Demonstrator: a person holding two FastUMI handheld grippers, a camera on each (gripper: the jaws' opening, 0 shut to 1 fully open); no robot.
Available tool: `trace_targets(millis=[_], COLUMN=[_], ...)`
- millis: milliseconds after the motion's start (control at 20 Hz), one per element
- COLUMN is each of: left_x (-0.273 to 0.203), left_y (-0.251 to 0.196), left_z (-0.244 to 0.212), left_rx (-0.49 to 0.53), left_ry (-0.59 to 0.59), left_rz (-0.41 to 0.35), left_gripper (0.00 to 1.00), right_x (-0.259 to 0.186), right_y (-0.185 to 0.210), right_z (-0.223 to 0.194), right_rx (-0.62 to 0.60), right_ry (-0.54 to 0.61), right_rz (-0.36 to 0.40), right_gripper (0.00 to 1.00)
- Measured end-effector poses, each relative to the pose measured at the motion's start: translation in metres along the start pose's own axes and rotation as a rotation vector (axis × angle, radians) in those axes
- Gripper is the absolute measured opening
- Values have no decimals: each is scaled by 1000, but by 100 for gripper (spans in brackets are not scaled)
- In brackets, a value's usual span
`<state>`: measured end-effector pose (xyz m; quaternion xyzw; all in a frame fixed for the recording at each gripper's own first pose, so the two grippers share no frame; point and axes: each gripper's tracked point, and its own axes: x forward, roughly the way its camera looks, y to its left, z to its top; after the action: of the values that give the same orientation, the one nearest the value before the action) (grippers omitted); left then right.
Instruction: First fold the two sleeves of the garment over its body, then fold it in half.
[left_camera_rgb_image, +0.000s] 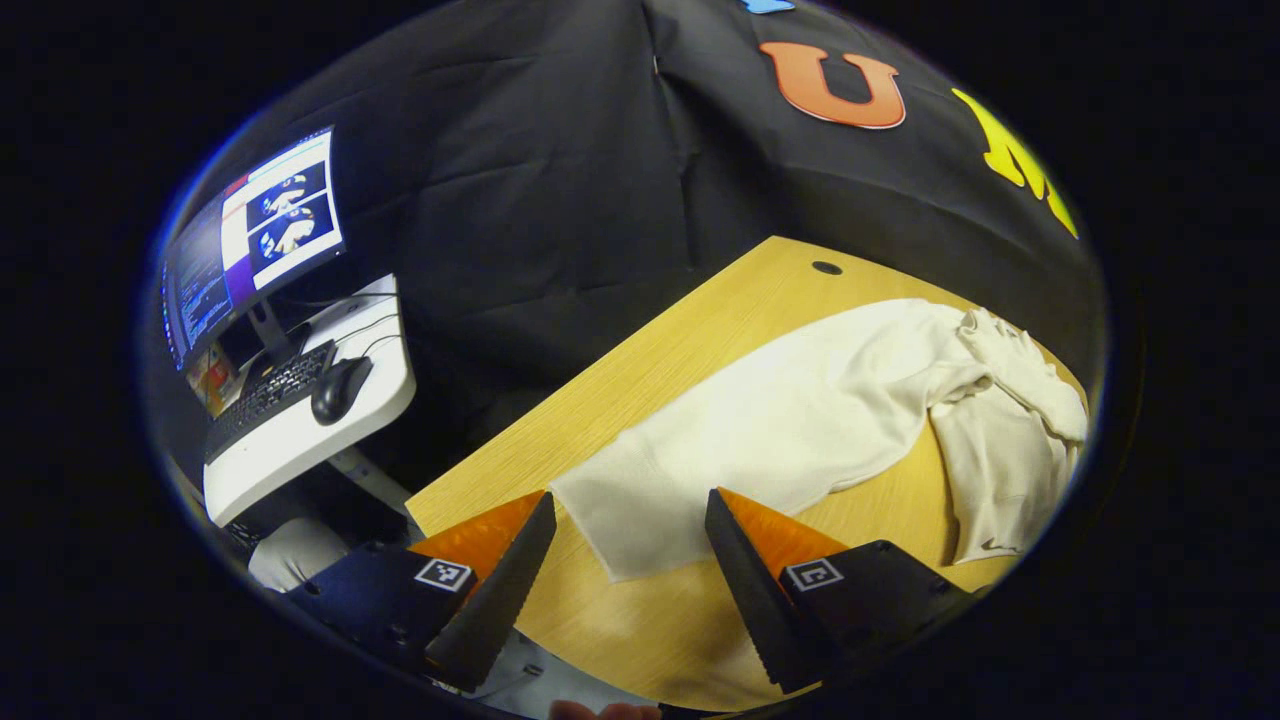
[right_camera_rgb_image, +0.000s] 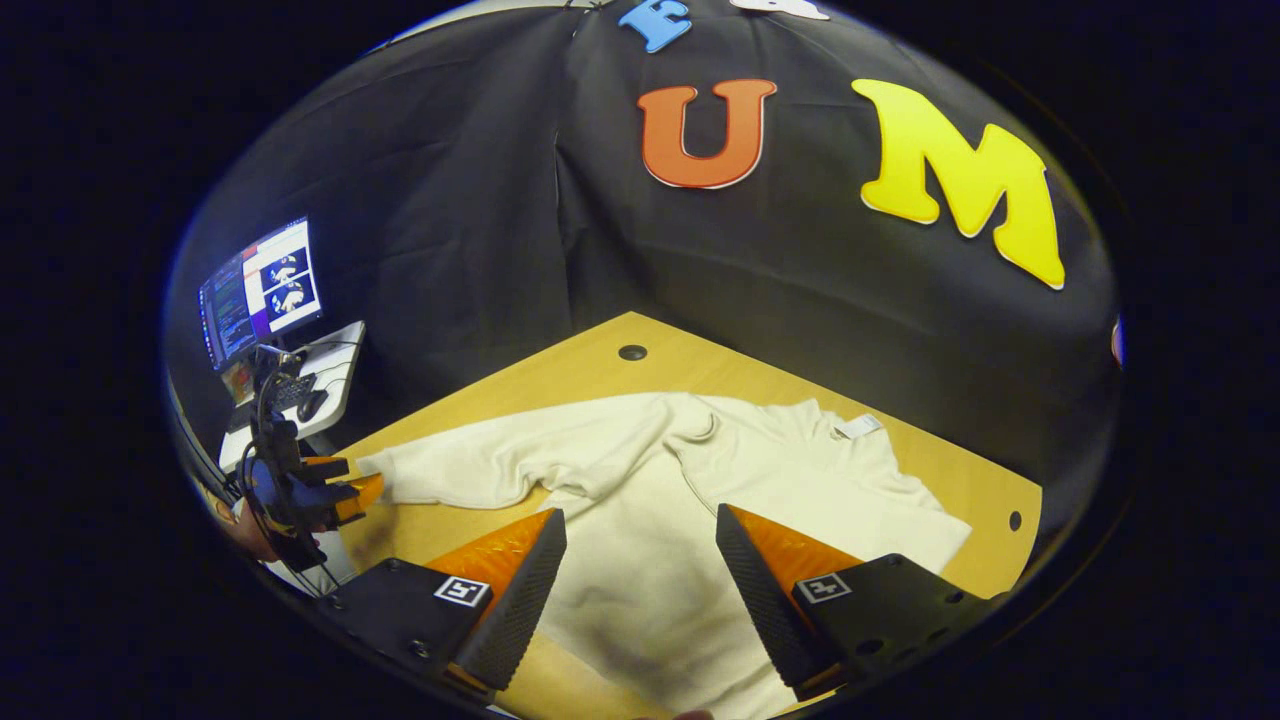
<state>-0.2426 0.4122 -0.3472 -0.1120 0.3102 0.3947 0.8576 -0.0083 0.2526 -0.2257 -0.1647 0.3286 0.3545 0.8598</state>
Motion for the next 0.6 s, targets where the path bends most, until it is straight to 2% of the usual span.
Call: trace_targets(millis=[250, 400, 450, 500, 550, 600], left_x=[16, 22, 21, 23, 23, 25], left_y=[-3, -10, -12, -19, -23, -27], left_z=[1, 0, 1, 3, 2, 5], left_rx=[-31, -81, -91, -90, -85, -79], left_ry=[10, 18, 20, 22, 23, 18], left_rz=[-2, -20, -23, -40, -53, -59], left_gripper=[98, 90, 77, 74, 59, 49], right_x=[-13, -22, -25, -27, -29, -32], right_y=[-34, -44, -44, -45, -45, -45], right_z=[-23, -23, -22, -22, -21, -20], right_rx=[89, 138, 149, 159, 166, 173], right_ry=[38, 29, 25, 21, 16, 11], right_rz=[-81, -109, -113, -117, -117, -114], right_gripper=[95, 95, 95, 95, 95, 95])
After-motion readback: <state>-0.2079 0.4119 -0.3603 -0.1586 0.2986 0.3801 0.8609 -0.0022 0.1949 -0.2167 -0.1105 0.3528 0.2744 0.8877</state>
